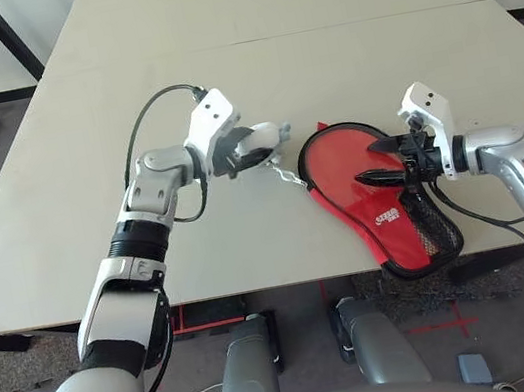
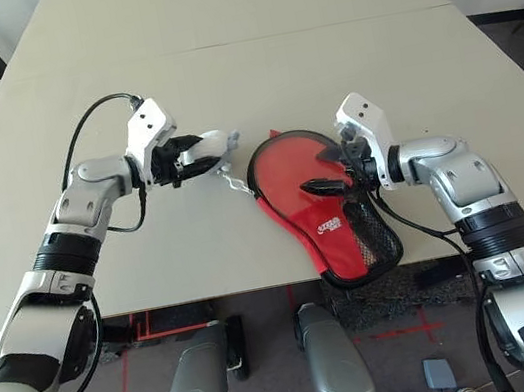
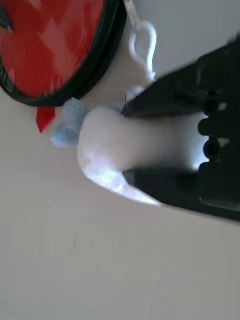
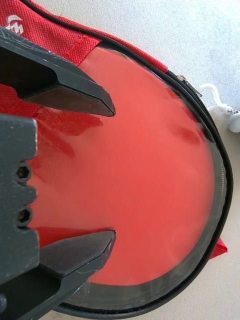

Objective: Store the ping-pong paddle in its case and zip it.

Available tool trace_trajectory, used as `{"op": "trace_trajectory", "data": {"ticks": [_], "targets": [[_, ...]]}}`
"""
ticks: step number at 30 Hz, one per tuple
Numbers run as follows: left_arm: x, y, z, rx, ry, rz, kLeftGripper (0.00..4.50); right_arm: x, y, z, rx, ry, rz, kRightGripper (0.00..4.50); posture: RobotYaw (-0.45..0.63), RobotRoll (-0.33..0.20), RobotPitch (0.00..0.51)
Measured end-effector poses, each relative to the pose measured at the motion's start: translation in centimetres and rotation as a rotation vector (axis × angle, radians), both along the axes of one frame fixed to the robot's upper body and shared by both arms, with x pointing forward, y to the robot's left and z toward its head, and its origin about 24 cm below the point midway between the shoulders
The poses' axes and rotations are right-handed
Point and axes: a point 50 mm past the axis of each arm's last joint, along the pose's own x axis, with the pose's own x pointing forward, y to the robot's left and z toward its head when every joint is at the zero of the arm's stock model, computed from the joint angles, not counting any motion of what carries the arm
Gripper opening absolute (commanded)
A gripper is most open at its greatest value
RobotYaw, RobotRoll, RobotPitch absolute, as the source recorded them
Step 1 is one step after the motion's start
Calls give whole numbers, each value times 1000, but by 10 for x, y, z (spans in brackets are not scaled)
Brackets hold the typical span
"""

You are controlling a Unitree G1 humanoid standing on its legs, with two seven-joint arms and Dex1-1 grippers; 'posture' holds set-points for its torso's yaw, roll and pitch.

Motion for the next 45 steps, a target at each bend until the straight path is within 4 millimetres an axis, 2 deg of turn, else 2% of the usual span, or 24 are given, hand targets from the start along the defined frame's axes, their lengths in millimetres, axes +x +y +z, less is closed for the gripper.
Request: {"op": "trace_trajectory", "data": {"ticks": [1, 3, 9, 17, 31, 35, 40, 45], "targets": [[2, -2, 2, 16, -19, 2, 500, -1, 0, -1, 3, -2, -4, 4500, 34, 0, 166], [5, -4, 2, 38, -45, 2, 10, -2, 1, -1, 3, -7, -8, 4500, 32, 0, 165], [16, -17, 5, 34, -111, 45, 10, -4, -1, -4, 2, -7, -25, 4500, 25, 0, 165], [36, -38, 40, 27, -291, 130, 10, -9, 0, -7, 1, -14, -31, 4500, 8, 0, 174], [40, -60, 33, 67, -336, 198, 10, -18, 1, -11, 4, -7, -33, 4500, -14, 0, 194], [39, -72, 32, 79, -364, 210, 10, -19, 2, -10, 5, -5, -31, 4500, -30, 0, 197], [38, -88, 40, 70, -406, 208, 10, -21, 0, -11, 16, 2, -40, 4500, -58, 0, 200], [30, -110, 41, 62, -382, 99, 10, -24, 2, -10, 18, 1, -43, 4500, -63, 0, 203]]}}
